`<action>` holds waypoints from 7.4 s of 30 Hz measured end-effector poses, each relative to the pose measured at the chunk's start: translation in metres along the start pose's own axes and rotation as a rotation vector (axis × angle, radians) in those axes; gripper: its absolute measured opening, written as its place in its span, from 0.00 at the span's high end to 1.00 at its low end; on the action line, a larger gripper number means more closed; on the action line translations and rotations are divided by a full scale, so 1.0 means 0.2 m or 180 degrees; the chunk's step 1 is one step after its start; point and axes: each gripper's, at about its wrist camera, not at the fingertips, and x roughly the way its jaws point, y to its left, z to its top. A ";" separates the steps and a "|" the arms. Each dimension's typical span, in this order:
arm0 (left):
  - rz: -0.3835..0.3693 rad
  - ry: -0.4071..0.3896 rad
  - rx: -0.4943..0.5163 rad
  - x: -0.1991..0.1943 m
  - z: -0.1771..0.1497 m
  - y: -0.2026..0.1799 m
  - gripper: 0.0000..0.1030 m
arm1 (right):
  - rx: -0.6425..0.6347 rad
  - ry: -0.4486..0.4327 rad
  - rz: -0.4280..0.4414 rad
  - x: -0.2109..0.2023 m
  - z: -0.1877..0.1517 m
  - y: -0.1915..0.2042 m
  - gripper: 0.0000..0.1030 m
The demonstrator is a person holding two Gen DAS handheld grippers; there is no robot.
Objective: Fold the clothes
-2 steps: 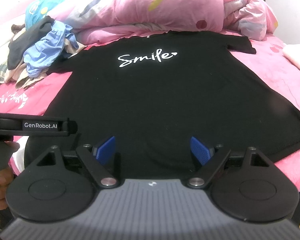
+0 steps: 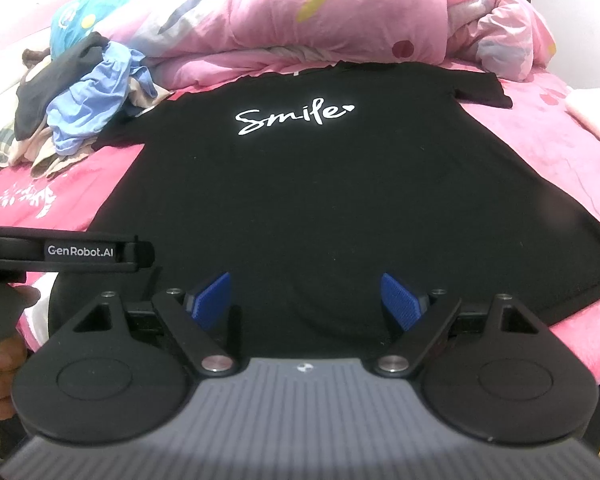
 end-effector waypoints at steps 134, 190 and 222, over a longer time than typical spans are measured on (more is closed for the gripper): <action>0.0085 -0.1440 -0.0834 0.66 0.64 0.90 0.93 | -0.1931 0.0566 0.1671 1.66 1.25 1.46 0.99; -0.0621 -0.0708 -0.0062 0.86 0.79 0.59 0.82 | 0.0161 0.0858 0.2244 1.65 1.11 0.33 0.62; -0.0746 -0.0621 -0.0038 0.77 0.79 0.62 0.76 | 0.0406 0.1043 0.1980 1.47 0.99 0.25 0.97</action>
